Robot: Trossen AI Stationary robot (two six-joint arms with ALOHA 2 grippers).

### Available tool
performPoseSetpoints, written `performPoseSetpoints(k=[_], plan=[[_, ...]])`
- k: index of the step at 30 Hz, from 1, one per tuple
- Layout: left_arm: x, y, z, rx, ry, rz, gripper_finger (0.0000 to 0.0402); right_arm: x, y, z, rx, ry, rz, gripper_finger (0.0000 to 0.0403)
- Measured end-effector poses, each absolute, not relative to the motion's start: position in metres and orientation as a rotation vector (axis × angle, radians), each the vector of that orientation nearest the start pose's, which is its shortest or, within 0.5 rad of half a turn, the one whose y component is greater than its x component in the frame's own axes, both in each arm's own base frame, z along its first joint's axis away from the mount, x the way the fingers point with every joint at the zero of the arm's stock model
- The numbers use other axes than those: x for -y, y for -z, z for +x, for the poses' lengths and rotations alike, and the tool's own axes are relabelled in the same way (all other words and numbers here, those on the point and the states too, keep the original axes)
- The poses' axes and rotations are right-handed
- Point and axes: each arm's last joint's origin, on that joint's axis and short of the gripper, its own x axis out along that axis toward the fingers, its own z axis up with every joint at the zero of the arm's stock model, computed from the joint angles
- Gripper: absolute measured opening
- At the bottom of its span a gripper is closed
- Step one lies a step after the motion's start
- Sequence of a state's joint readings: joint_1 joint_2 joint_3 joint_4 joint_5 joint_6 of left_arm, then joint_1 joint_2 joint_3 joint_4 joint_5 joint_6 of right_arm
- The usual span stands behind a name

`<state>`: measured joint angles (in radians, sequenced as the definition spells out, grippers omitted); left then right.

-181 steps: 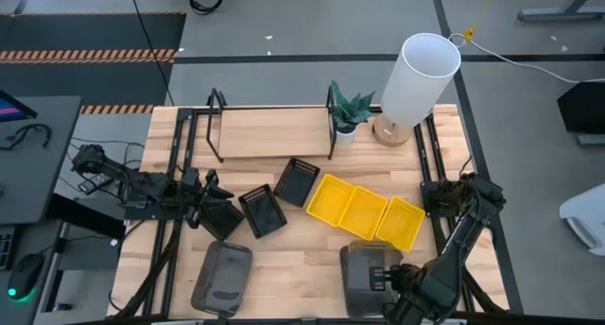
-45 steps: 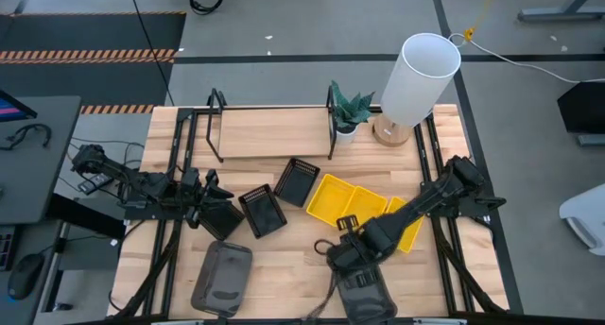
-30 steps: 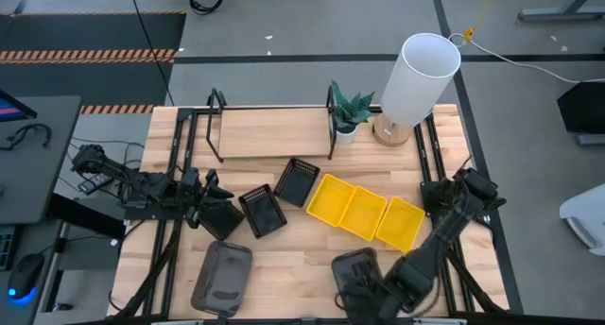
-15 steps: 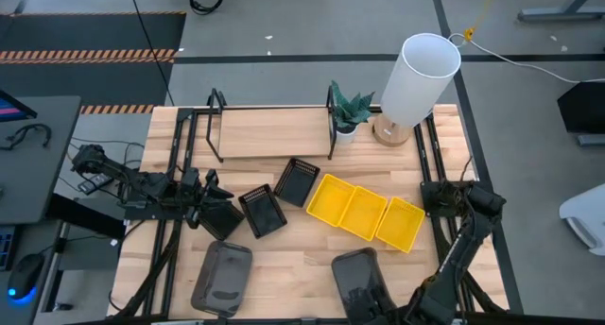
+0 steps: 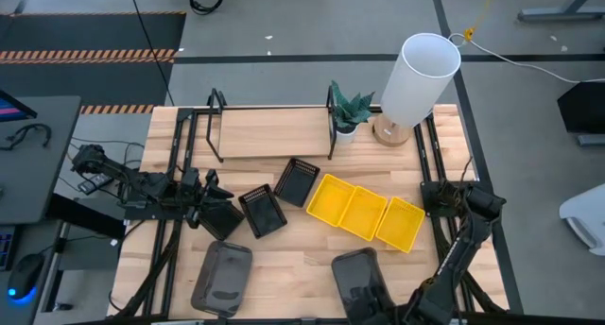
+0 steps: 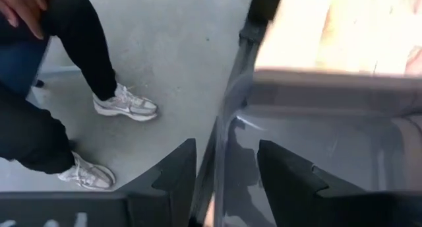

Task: Stack baskets on shelf by color
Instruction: Move the stacked gray bins to the center of the table

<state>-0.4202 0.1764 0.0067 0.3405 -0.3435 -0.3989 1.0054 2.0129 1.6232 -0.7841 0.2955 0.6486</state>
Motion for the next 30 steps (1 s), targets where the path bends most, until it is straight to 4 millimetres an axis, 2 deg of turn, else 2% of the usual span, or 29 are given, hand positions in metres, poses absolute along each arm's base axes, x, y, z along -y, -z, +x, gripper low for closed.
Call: performPoseSetpoints(k=[7,15,24,30], plan=[[0.034,-0.184,0.1,0.141,0.107,-0.461,0.0117,-0.346,-0.2,0.229,-1.113,-0.291,-0.146,0.0205],[0.034,-0.184,0.1,0.14,0.107,-0.461,0.0117,-0.335,-0.178,0.226,-1.161,-0.254,-0.178,0.0191],[0.034,-0.184,0.1,0.14,0.107,-0.461,0.0117,-0.321,-0.173,0.236,-1.21,-0.257,-0.215,0.0151],[0.034,-0.184,0.1,0.14,0.107,-0.461,0.0117,-0.316,-0.172,0.241,-1.254,-0.286,-0.198,0.0082]])
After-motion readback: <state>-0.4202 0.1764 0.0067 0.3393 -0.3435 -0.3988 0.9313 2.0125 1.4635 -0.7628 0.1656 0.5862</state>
